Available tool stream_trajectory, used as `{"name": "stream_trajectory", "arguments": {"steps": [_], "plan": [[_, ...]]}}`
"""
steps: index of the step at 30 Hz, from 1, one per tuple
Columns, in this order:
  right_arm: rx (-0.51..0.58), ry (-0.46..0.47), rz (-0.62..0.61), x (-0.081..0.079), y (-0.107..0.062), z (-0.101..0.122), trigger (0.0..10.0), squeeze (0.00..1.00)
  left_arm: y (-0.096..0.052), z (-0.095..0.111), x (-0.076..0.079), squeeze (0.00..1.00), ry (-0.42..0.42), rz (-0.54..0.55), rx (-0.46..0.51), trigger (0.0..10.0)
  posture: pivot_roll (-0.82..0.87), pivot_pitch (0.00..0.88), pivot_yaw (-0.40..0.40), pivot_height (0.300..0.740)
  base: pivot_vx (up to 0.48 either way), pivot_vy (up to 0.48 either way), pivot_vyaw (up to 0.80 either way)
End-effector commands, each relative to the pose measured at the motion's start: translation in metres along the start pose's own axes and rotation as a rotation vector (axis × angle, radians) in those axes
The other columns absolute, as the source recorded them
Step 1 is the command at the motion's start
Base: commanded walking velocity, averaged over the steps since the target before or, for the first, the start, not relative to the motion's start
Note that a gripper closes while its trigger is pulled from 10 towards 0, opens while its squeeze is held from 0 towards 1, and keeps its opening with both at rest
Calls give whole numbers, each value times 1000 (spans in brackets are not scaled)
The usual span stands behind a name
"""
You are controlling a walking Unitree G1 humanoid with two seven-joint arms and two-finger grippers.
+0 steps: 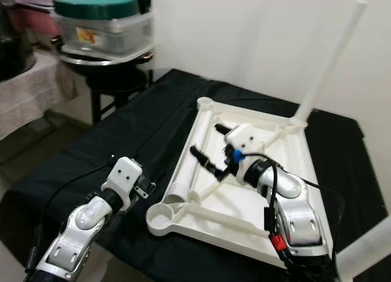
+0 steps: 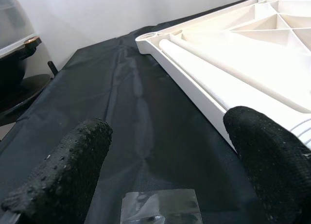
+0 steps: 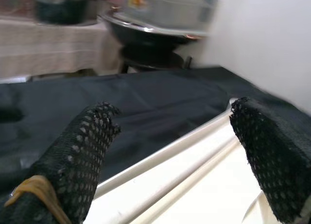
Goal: Building children table
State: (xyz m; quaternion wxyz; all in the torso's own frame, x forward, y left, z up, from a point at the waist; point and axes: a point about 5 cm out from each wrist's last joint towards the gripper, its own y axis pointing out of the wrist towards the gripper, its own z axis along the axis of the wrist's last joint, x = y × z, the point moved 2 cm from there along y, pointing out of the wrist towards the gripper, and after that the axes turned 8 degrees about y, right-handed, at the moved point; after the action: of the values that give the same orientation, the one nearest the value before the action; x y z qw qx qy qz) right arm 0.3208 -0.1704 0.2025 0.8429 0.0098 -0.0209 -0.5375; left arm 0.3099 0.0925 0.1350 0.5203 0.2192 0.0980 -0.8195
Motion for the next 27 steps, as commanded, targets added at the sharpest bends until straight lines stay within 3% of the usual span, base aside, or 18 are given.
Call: {"name": "stream_trajectory", "arguments": {"steps": [1,3,6,9,16,17,18,21,27], "plan": [[-31,60,-105,4,1,-13,10000,0,-1,-3,2,0,1,-7,-10,10000,62,0,-99,740,0,0,0],[-31,60,-105,4,1,-13,10000,0,-1,-3,2,0,1,-7,-10,10000,62,0,-99,740,0,0,0],[-80,183,-170,-11,-1,-37,10000,0,-1,-4,3,0,5,-15,-16,10000,58,0,-92,740,0,0,0],[-94,207,-169,-18,-5,-43,10000,0,-2,-5,5,0,14,-32,-15,10000,52,0,-85,740,0,0,0],[-85,191,-211,-15,-6,-41,10000,0,-5,-6,-2,0,55,-64,9,10000,45,0,-74,740,0,0,0],[-85,178,-223,-13,-5,-40,10000,0,-8,-5,-16,0,118,-86,38,10000,51,0,-66,740,0,0,0],[-85,178,-223,-13,-5,-40,10000,0,-8,-5,-16,0,118,-86,38,10000,51,0,-66,740,0,0,0],[-121,177,-251,-12,-6,-47,10000,0,-15,2,-39,0,294,-178,110,10000,54,0,-58,740,0,0,0],[-224,218,-222,-27,-11,-68,10000,0,-20,12,-39,0,346,-250,164,10000,50,0,-46,740,0,0,0]]}}
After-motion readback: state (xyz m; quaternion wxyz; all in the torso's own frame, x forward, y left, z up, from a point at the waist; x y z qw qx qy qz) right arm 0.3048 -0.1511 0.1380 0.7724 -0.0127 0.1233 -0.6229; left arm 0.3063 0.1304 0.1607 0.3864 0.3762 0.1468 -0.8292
